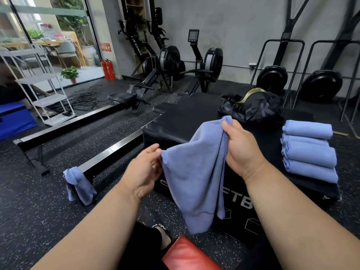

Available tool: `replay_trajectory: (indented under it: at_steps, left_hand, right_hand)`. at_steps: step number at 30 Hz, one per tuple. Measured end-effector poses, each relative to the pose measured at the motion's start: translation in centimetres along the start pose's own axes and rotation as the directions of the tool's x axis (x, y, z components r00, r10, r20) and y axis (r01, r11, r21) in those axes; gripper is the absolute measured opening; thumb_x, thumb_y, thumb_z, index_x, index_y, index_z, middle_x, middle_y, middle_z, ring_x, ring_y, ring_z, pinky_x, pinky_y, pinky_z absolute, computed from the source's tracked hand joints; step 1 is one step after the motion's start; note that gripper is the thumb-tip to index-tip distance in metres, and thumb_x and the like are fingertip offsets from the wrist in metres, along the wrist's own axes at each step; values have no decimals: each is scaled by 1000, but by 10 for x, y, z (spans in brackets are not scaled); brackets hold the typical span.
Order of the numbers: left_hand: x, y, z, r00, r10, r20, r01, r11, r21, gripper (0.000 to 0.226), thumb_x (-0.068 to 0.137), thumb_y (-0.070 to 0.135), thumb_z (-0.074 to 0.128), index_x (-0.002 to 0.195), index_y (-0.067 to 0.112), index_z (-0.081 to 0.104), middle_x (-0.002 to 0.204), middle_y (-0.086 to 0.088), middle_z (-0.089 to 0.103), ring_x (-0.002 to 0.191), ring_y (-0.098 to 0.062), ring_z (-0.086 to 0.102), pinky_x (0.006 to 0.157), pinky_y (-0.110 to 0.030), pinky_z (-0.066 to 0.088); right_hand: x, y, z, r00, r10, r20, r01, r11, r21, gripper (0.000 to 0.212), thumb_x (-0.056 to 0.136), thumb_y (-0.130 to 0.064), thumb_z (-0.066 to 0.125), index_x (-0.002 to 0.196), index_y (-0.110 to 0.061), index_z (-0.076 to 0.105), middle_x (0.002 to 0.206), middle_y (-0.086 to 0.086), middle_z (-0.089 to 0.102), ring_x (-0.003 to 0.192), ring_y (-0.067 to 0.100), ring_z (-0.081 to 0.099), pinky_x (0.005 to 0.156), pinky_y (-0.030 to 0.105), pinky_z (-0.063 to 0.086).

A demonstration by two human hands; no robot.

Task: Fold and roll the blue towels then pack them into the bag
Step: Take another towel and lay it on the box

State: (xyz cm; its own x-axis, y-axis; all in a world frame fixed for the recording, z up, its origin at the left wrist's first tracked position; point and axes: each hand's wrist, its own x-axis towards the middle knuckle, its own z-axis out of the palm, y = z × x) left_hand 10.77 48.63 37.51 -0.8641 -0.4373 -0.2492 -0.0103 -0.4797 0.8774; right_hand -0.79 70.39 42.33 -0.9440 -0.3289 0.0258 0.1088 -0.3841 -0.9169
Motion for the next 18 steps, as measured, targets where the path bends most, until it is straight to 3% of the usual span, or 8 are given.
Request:
replay_trajectory:
  at_steps: [3, 7, 9, 12, 15, 18]
  left_hand:
    - [3, 26, -6, 993, 111, -47, -114, 991, -72, 21, 106, 11, 58, 124, 22, 62, 79, 8, 68, 70, -5, 59, 74, -25, 45]
    - [6, 45, -12, 979, 182, -87, -196, 960, -198, 16, 104, 8, 61, 114, 21, 61, 88, 2, 69, 81, -12, 63, 89, -33, 50]
    - [6, 48, -11, 974, 209, -86, -222, 955, -197, 15, 104, 7, 61, 112, 21, 61, 86, 3, 67, 78, -10, 62, 83, -29, 50]
    - [3, 51, -3, 968, 231, -95, -244, 953, -177, 17, 104, 8, 61, 108, 24, 61, 79, 7, 68, 71, -6, 59, 75, -25, 46]
    - [0, 51, 7, 969, 236, -72, -245, 958, -147, 17, 104, 8, 61, 107, 25, 62, 75, 9, 68, 67, -5, 57, 70, -22, 44]
    - [-5, 53, 17, 964, 260, -44, -264, 958, -114, 15, 104, 8, 62, 107, 23, 62, 77, 7, 68, 68, -6, 58, 66, -21, 46]
  right_hand:
    - [2, 1, -12, 996, -7, -85, -8, 984, -178, 18, 101, -15, 60, 115, -11, 71, 110, 7, 77, 102, 19, 74, 89, 36, 58]
    - [5, -1, -33, 995, -77, -64, 42, 901, -431, 33, 83, -1, 50, 101, -15, 74, 92, 4, 74, 81, 18, 66, 68, 30, 51]
    - [8, -1, -44, 993, -86, -77, 37, 869, -493, 37, 76, -2, 49, 96, -19, 75, 86, 4, 68, 79, 20, 60, 72, 34, 46]
    - [11, 2, -54, 988, -131, -78, 52, 771, -634, 38, 74, 0, 50, 94, -21, 73, 74, -1, 65, 69, 14, 56, 67, 33, 44]
    - [9, 4, -63, 978, -182, -102, 37, 634, -773, 34, 77, -4, 53, 95, -26, 71, 82, 4, 72, 70, 16, 60, 65, 33, 49]
    - [12, 8, -73, 958, -186, -218, -30, 692, -721, 32, 80, -11, 56, 102, -31, 68, 81, -1, 72, 72, 17, 63, 68, 33, 52]
